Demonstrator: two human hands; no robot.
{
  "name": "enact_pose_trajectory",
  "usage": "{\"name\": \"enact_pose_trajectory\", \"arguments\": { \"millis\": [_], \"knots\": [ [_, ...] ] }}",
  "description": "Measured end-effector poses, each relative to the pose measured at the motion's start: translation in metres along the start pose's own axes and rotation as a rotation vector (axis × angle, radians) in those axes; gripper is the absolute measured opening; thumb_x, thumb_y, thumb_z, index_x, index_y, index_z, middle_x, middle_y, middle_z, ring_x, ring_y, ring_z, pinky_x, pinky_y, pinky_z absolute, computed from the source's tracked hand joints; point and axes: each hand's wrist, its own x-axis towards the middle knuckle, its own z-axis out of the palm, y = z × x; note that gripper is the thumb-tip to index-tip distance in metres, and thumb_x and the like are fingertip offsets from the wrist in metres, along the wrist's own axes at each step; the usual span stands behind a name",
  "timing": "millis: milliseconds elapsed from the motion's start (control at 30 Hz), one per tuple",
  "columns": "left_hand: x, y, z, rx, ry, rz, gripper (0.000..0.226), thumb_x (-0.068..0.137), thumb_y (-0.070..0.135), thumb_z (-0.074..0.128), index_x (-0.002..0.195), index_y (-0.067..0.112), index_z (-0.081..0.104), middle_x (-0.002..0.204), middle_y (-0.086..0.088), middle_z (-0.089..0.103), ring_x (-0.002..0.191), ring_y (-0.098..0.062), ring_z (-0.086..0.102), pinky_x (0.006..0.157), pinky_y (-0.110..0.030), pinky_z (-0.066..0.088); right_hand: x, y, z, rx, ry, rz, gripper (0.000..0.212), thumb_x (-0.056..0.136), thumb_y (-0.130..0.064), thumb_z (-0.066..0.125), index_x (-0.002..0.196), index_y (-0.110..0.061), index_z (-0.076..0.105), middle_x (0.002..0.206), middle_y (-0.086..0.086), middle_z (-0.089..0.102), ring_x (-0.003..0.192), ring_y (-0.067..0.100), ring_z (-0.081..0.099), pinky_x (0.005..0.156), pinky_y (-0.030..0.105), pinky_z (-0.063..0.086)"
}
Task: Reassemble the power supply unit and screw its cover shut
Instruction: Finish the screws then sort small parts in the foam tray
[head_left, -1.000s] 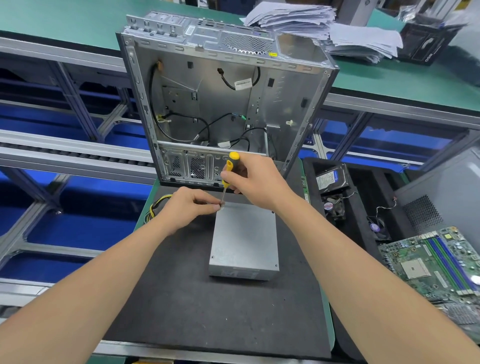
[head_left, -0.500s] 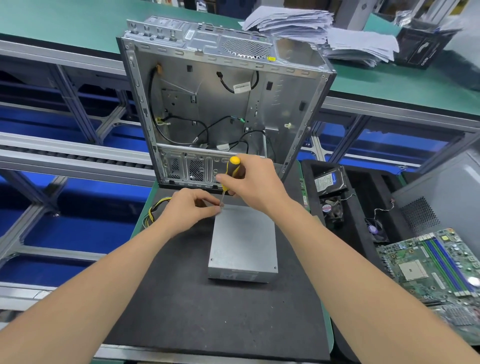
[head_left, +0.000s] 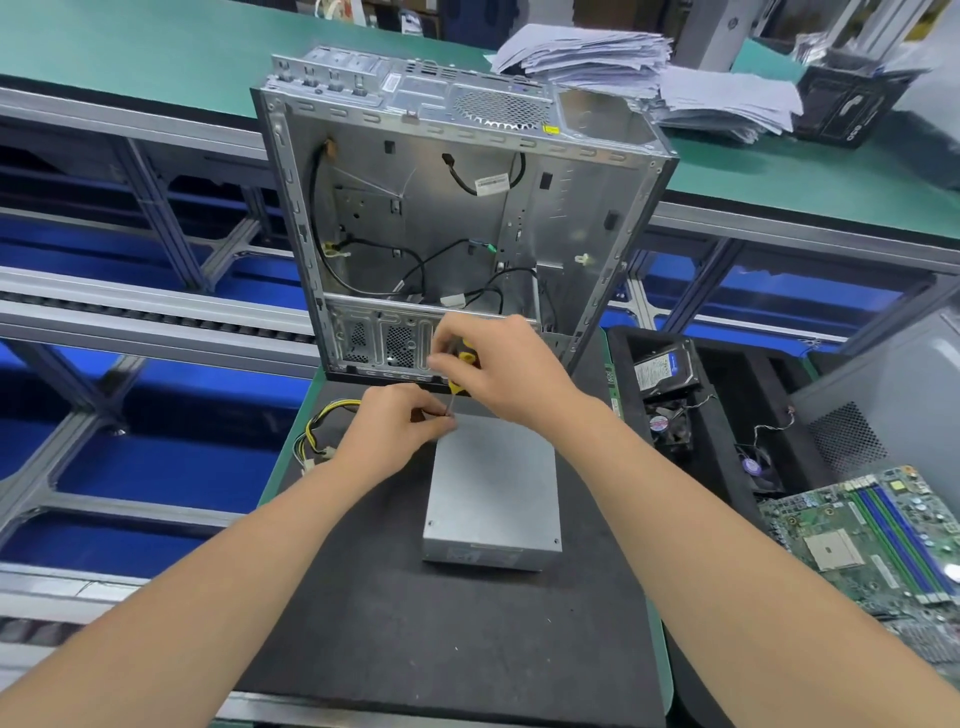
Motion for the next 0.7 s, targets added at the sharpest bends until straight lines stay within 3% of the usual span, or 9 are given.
{"name": "enact_pose_trajectory", "arguments": {
  "millis": [133, 200, 267, 367, 433, 567, 700],
  "knots": [
    [-0.004, 0.0, 0.004, 0.029, 0.078, 0.015, 0.013, 0.082, 0.035, 0.085, 0.087, 0.025, 0.078, 0.074, 0.021, 0.067, 0.072, 0.004, 0.064, 0.069, -0.011, 0.046, 0.006, -0.004, 0.006, -0.178, 0.085, 0.17, 0.047, 0.1, -0.055, 0.059, 0.083, -0.012, 0.058, 0.064, 0.0, 0.059, 0.071, 0.027, 0.057, 0.066, 0.042, 0.053],
    [-0.006, 0.0, 0.007, 0.018, 0.109, 0.017, 0.014, 0.082, 0.031, 0.086, 0.086, 0.021, 0.078, 0.073, 0.016, 0.069, 0.069, 0.003, 0.063, 0.067, -0.013, 0.047, 0.008, -0.005, 0.007, -0.161, 0.069, 0.196, 0.036, 0.101, -0.045, 0.059, 0.086, -0.012, 0.056, 0.071, 0.002, 0.06, 0.075, 0.028, 0.057, 0.067, 0.04, 0.051],
    [-0.006, 0.0, 0.009, 0.013, 0.109, 0.023, 0.014, 0.083, 0.028, 0.085, 0.087, 0.017, 0.078, 0.073, 0.013, 0.069, 0.067, 0.003, 0.061, 0.067, -0.017, 0.049, 0.008, -0.004, 0.001, -0.025, -0.04, 0.148, 0.01, 0.094, -0.024, 0.063, 0.096, -0.017, 0.056, 0.087, -0.002, 0.059, 0.079, 0.018, 0.056, 0.069, 0.036, 0.047],
    [-0.006, 0.0, 0.008, 0.01, 0.091, 0.015, 0.011, 0.083, 0.025, 0.084, 0.085, 0.017, 0.078, 0.067, 0.019, 0.063, 0.067, 0.007, 0.062, 0.064, -0.004, 0.042, 0.006, -0.004, -0.015, -0.01, -0.241, -0.021, 0.024, 0.092, -0.004, 0.059, 0.106, -0.023, 0.058, 0.103, -0.008, 0.058, 0.085, 0.001, 0.053, 0.073, 0.02, 0.042],
    [-0.005, -0.001, 0.007, 0.002, 0.079, 0.004, 0.009, 0.083, 0.026, 0.084, 0.083, 0.019, 0.077, 0.067, 0.022, 0.062, 0.072, 0.013, 0.062, 0.064, -0.001, 0.041, 0.006, -0.004, -0.018, -0.035, -0.264, -0.057, 0.023, 0.094, -0.001, 0.06, 0.105, -0.022, 0.06, 0.102, -0.009, 0.062, 0.089, 0.004, 0.057, 0.077, 0.024, 0.048],
    [-0.006, -0.002, 0.01, -0.015, 0.076, -0.013, 0.011, 0.083, 0.026, 0.084, 0.082, 0.026, 0.073, 0.068, 0.022, 0.063, 0.073, 0.012, 0.062, 0.064, -0.001, 0.042, 0.011, -0.008, -0.013, -0.037, -0.227, 0.061, 0.01, 0.098, -0.016, 0.067, 0.1, -0.017, 0.057, 0.094, 0.0, 0.064, 0.079, 0.018, 0.064, 0.073, 0.043, 0.057],
    [-0.006, -0.003, 0.014, 0.004, 0.09, 0.022, 0.007, 0.084, 0.023, 0.082, 0.088, 0.02, 0.077, 0.069, 0.027, 0.06, 0.074, 0.017, 0.06, 0.065, 0.001, 0.04, 0.016, -0.009, -0.001, -0.208, -0.07, 0.206, 0.034, 0.101, -0.042, 0.063, 0.09, -0.013, 0.05, 0.078, 0.004, 0.054, 0.079, 0.03, 0.058, 0.059, 0.036, 0.04]
  ]
}}
